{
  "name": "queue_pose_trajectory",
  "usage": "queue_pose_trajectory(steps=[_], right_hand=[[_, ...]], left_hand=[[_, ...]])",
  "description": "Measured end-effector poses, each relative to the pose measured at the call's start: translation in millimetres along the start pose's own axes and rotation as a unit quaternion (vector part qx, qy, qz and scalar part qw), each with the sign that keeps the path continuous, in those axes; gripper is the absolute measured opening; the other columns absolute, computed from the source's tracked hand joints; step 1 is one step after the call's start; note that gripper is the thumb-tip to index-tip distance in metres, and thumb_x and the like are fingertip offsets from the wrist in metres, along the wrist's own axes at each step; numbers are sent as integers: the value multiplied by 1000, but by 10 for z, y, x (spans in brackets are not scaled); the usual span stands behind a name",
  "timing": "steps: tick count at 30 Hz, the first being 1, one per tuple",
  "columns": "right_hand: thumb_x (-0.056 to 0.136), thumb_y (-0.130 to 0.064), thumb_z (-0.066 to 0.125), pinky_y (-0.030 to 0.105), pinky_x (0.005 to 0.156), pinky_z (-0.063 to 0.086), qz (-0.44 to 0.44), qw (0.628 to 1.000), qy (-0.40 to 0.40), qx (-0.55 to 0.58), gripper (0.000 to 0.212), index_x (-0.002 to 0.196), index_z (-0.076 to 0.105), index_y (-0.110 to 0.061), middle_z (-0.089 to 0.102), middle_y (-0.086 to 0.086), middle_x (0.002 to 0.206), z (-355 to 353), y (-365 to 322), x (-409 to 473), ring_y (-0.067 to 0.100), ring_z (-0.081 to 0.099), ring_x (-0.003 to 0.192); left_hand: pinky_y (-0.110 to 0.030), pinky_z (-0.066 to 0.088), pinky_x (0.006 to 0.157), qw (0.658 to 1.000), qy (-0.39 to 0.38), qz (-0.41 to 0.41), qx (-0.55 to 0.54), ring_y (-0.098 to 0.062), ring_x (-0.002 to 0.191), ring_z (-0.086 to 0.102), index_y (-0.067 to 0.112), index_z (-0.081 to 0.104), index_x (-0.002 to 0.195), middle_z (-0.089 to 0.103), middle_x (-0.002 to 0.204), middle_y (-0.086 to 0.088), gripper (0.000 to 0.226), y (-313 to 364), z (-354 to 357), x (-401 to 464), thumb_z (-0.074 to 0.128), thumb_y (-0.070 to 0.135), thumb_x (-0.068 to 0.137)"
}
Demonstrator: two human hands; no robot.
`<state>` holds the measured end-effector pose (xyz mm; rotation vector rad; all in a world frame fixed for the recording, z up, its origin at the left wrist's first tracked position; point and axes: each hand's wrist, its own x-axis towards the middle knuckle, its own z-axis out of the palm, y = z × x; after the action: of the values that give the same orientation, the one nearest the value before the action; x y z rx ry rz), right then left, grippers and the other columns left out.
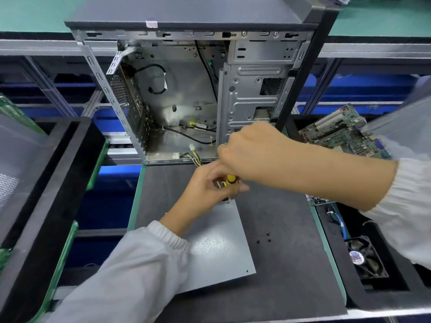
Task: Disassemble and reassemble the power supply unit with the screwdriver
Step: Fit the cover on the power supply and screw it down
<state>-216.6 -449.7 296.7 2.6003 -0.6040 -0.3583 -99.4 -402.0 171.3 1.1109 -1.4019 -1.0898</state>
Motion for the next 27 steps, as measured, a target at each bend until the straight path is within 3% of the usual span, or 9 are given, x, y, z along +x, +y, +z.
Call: queue_pose_trajectory(steps=[2,5,8,13,16,18,20,24,27], right_hand=[[96,-23,46,26,45,19,-16,1000,3,12,9,88,45,-18,58,4,93,1,48,-21,27,61,81],[91,-16,55,23,47,21,-127,981,-39,140,18,102,41,-21,27,-4,96,-12,150,-77,12,41,71],[90,-12,55,27,56,29,-100,989,-33,103,20,100,40,-21,31,-4,91,-38,112,-29,16,41,75],[94,-19,42,28,42,14,14,1000,4,18,14,105,48,-12,43,9,69,-61,-68,-11,26,43,60],[92,-22,54,29,43,18,-52,991,-50,115,22,110,43,-19,43,7,97,-62,22,-101,17,41,55],[90,-13,55,27,44,18,-66,990,-60,111,24,111,44,-20,37,1,105,-99,45,-137,11,35,54],[96,-21,47,27,45,18,-25,998,-38,47,9,104,51,-18,46,1,93,-121,-10,-121,15,36,58],[93,-25,25,25,45,15,72,997,-20,-11,32,67,43,-16,37,1,66,-164,-139,-98,21,37,60],[85,-13,54,27,44,16,-1,999,-10,48,12,97,54,-16,46,4,94,-112,-119,-162,23,50,74]], left_hand=[[-28,50,70,999,-19,-17,-20,-8,74,61,32,73,80,70,77,10,32,44,27,2,76,0,78],[-24,51,78,996,-57,-49,-45,-8,84,62,28,69,91,71,86,13,32,102,-33,-6,68,-3,86],[-23,48,80,995,-87,-49,-13,-5,86,59,17,64,92,68,84,15,19,134,-72,-11,64,-3,89],[-36,44,72,997,36,-43,-44,-24,77,54,1,66,87,61,80,-32,17,169,116,-58,77,-5,76],[-24,47,79,998,-7,-34,-55,-7,83,62,7,67,87,65,89,-6,15,147,15,-75,68,-7,83],[-26,46,86,997,-40,-34,-56,-6,90,60,2,66,93,61,101,-8,8,108,-70,-82,66,-2,85],[-30,48,78,998,-46,-28,-39,-9,83,57,5,68,90,60,90,1,13,121,-25,-107,73,9,80],[-37,56,73,998,14,-5,-67,-9,77,66,32,73,74,67,83,9,15,121,128,-148,78,17,72],[-24,53,71,999,-15,-10,-47,-1,79,65,35,73,84,71,80,14,32,118,107,-146,70,3,83]])
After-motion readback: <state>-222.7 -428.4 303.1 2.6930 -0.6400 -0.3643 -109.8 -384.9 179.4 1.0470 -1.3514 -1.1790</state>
